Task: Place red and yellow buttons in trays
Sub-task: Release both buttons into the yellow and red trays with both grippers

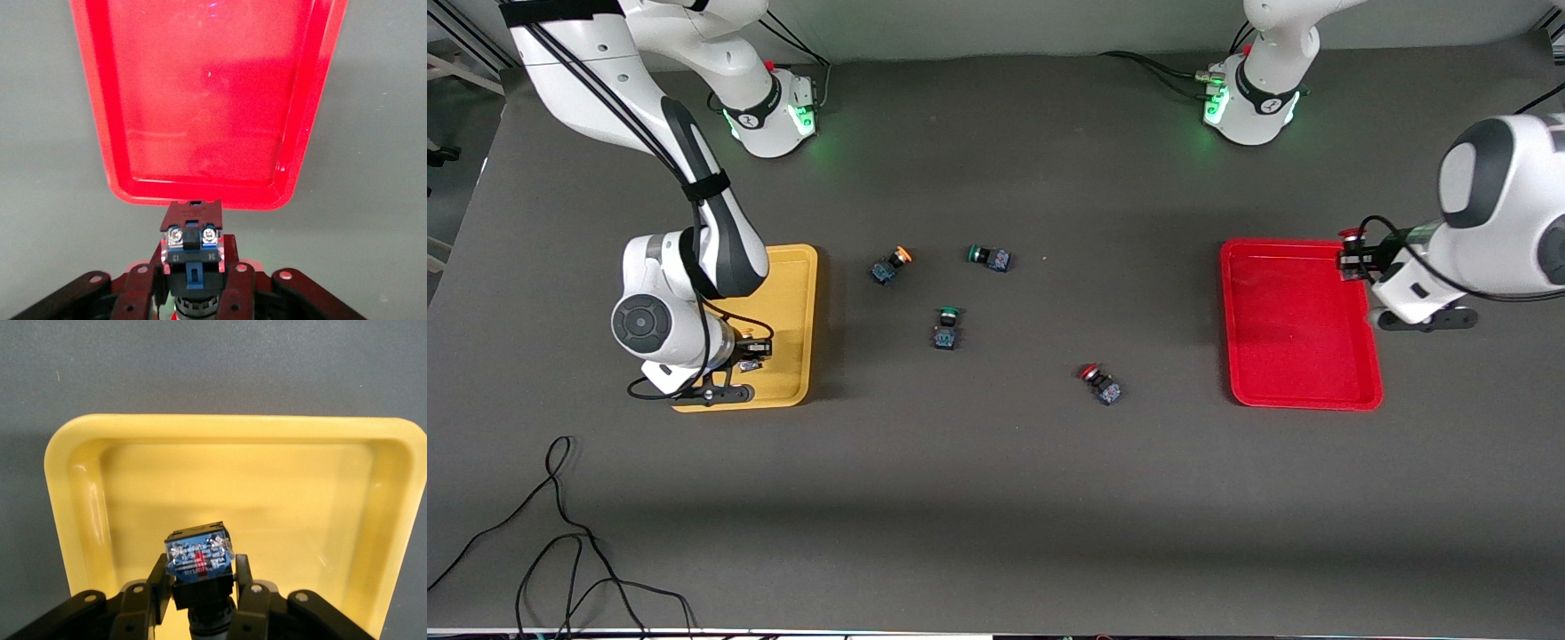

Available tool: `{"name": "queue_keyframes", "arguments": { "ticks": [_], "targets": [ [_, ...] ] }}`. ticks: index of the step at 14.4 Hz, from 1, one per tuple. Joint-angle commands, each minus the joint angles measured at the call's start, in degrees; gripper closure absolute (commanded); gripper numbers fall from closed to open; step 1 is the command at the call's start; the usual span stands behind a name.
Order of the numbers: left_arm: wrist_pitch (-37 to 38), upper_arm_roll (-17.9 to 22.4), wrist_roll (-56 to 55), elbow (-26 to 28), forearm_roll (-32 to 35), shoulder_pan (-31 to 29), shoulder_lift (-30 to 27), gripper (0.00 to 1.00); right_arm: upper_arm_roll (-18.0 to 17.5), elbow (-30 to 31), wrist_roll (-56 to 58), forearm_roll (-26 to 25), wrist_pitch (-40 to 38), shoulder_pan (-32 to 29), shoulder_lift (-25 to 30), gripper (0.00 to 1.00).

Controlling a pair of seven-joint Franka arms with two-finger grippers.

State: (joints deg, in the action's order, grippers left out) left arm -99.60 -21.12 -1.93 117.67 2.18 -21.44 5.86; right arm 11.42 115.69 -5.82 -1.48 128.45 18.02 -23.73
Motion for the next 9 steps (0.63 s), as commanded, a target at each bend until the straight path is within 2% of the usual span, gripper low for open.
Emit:
{"name": "queue_keyframes", "arguments": {
  "ticks": [1,4,5,6,8,9],
  "targets": [
    [-6.4,-0.7,0.6,7.3,0.6,-0.2,-2.4,1.0,0.4,1.6,0.5,-0.6,1.4,0.5,1.8,0.69],
    [-15.0,-0.7,0.5,12.7,0.5,-0.4,-3.0,1.0,0.4,2.3,0.5,-0.6,2.8,0.5,1.6,0.66],
    [-17.6,-0.7,0.5,14.5,0.5,-0.8,-3.0,1.0,0.4,2.7,0.5,-0.6,3.8,0.5,1.4,0.53],
    [-17.7,-0.7,0.5,15.0,0.5,-0.8,-3.0,1.0,0.4,2.7,0.4,-0.5,4.4,0.5,1.1,0.03],
    [-20.8,-0.7,0.5,17.3,0.2,-0.9,-2.3,1.0,0.4,2.7,0.3,0.2,4.3,0.4,1.0,0.0],
    [-26.4,-0.7,0.4,19.7,0.2,-0.8,-1.9,1.0,0.4,2.6,-0.4,0.2,3.7,0.5,1.7,0.0]
  ]
}}
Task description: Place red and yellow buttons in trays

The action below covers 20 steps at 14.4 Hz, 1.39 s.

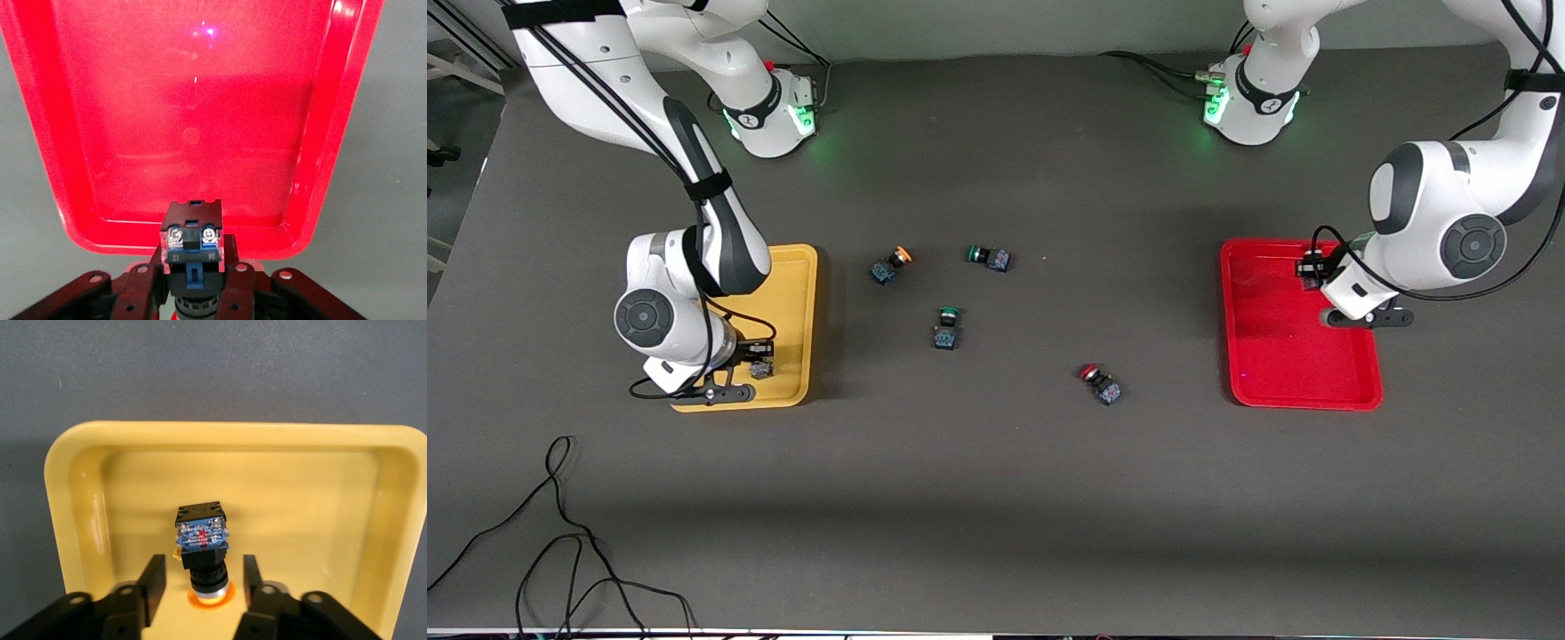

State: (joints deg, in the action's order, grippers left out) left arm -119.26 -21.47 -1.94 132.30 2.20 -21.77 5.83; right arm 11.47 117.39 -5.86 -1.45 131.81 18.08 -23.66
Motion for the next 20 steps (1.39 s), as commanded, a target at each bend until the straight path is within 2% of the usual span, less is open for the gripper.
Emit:
{"name": "queue_keyframes", "arguments": {
  "ticks": [1,2,4,5,6,7,9,11,15,18,20],
  "targets": [
    [-9.6,-0.3,0.4,6.4,0.2,-0.5,-0.6,1.0,0.3,0.7,-1.0,0.3,-0.9,0.8,2.5,0.0],
    [-9.9,-0.3,0.4,6.5,0.2,-0.6,-0.1,1.0,0.1,0.3,-3.3,1.4,-2.5,1.0,3.7,0.0],
    [-17.3,-0.2,0.4,9.1,0.2,-0.9,2.1,1.0,-0.1,0.2,-7.3,7.0,-4.5,3.3,6.5,0.0],
    [-20.5,-0.2,0.4,10.1,0.2,-2.0,3.3,0.83,0.0,0.3,-9.3,9.9,-5.2,5.5,8.0,0.0],
    [-20.7,-0.2,0.5,9.9,0.2,-2.4,3.9,0.32,0.0,0.3,-11.9,10.6,-5.9,6.7,9.1,0.0],
    [-20.6,-0.2,0.6,9.8,0.2,-2.3,3.6,0.01,-0.1,0.2,-14.4,10.7,-7.0,7.5,10.1,0.0],
    [-17.5,-0.3,0.7,8.4,0.3,-2.2,2.7,0.0,0.0,0.2,-16.5,10.7,-7.6,9.2,12.2,0.0],
    [-9.0,-0.6,0.7,3.3,0.3,-2.1,1.6,0.0,-0.1,0.2,-17.1,10.9,-7.2,9.3,13.5,0.0],
    [13.3,-1.6,-0.9,-15.8,0.3,1.9,2.5,0.0,-0.1,0.3,-20.0,13.1,-5.1,11.7,13.6,0.0],
    [21.9,-1.6,-5.8,-29.0,0.1,7.2,6.0,0.0,-0.1,0.6,-21.5,14.6,-4.6,12.0,13.6,0.0],
    [25.3,-1.6,-9.5,-38.5,-0.1,10.9,11.0,0.0,-0.1,0.9,-22.8,19.8,-0.3,15.6,10.8,0.0]
  ]
}}
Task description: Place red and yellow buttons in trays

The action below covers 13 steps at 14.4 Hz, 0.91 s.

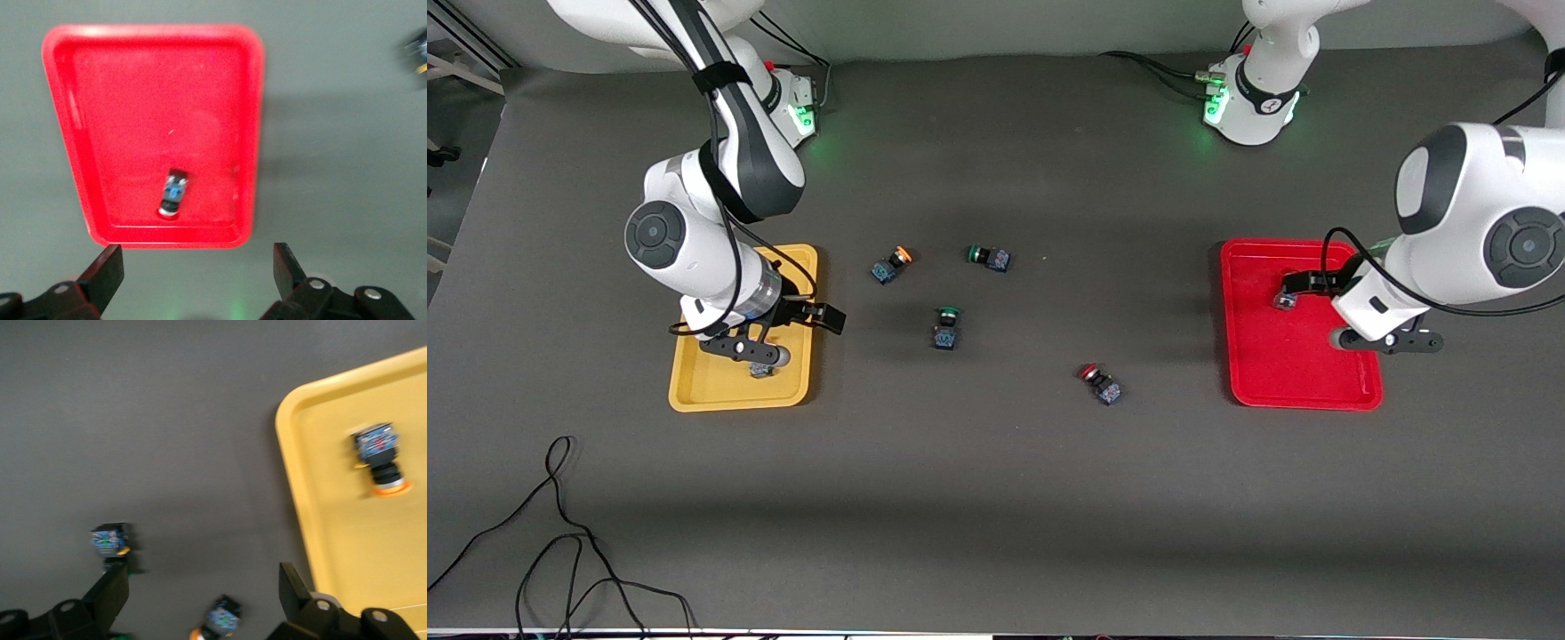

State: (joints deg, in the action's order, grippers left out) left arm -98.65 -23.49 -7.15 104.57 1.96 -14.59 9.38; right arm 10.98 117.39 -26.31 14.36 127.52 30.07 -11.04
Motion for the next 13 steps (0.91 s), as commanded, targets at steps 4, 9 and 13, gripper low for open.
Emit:
{"name": "queue_keyframes", "arguments": {
  "ticks": [4,9,13],
  "targets": [
    [6.7,0.5,-17.9,-25.4,0.1,12.0,18.5,0.0,0.5,6.7,-12.1,4.9,9.0,6.1,-1.5,0.0],
    [2.7,0.9,-34.7,-35.2,2.3,21.6,29.4,0.0,0.7,12.4,-23.3,5.1,13.2,9.1,-1.1,0.0],
    [-4.1,1.4,-41.4,-34.4,4.5,24.7,33.9,0.0,0.7,16.3,-30.8,5.1,13.5,11.2,-1.3,0.0]
  ]
}}
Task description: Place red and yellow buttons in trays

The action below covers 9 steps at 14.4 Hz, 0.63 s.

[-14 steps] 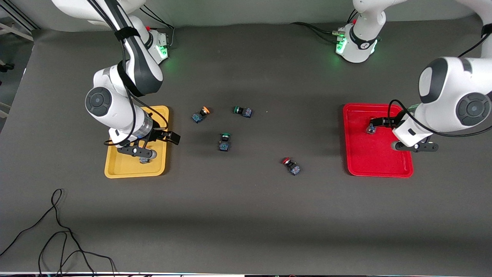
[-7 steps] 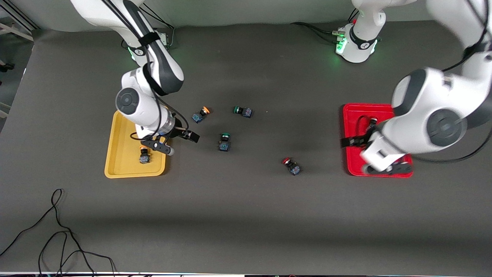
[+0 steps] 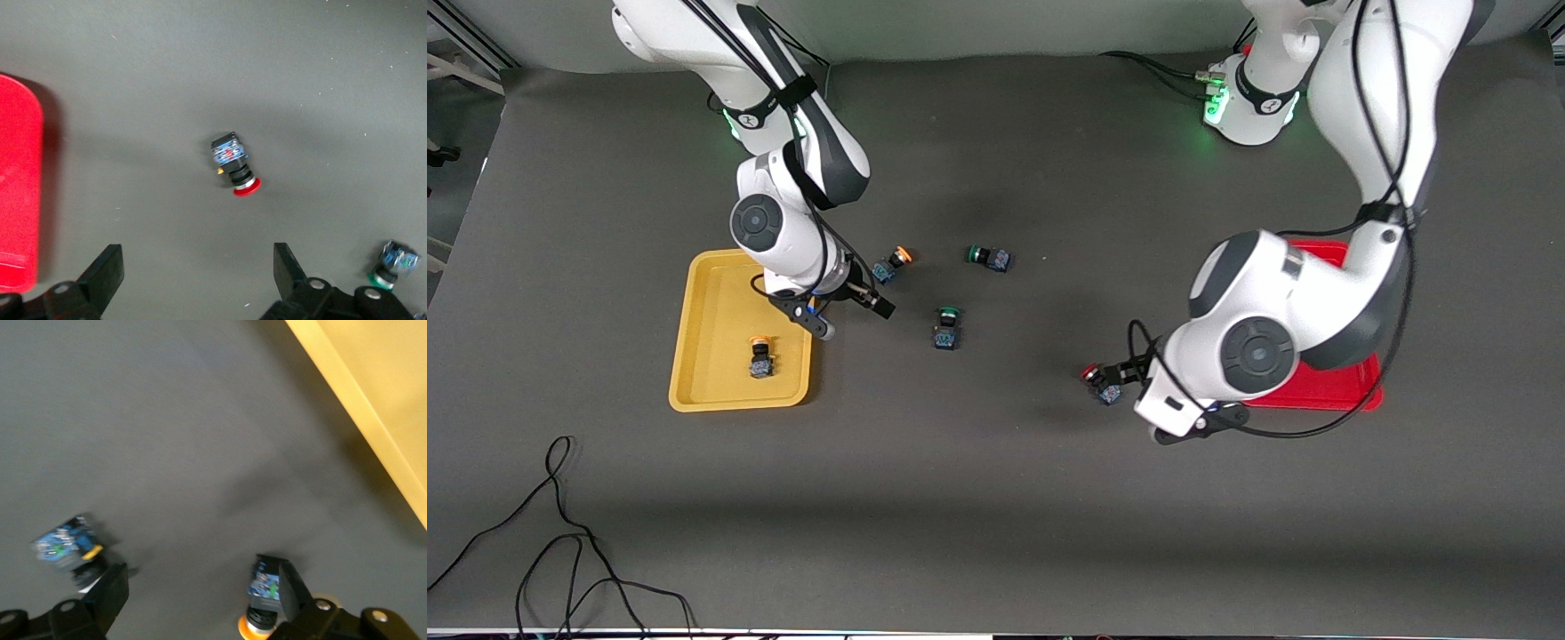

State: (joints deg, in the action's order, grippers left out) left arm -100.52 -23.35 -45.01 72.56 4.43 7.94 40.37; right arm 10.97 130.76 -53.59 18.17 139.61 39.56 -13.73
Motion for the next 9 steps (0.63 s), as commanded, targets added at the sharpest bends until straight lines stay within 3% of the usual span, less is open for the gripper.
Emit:
{"name": "queue_keyframes", "arguments": {
  "ticks": [1,7,9],
  "targets": [
    [-5.1,1.5,-4.0,-0.7,2.6,2.3,3.5,0.0,0.6,3.4,-5.5,1.2,1.5,2.9,1.3,0.0],
    [-23.5,3.7,-5.1,11.3,2.5,2.2,6.6,0.04,0.6,10.8,-9.8,1.3,9.3,7.1,0.5,0.0],
    [-25.9,3.7,-5.5,13.0,2.3,2.2,6.9,0.09,0.5,11.4,-9.8,1.3,10.7,7.2,-0.8,0.01]
  ]
}}
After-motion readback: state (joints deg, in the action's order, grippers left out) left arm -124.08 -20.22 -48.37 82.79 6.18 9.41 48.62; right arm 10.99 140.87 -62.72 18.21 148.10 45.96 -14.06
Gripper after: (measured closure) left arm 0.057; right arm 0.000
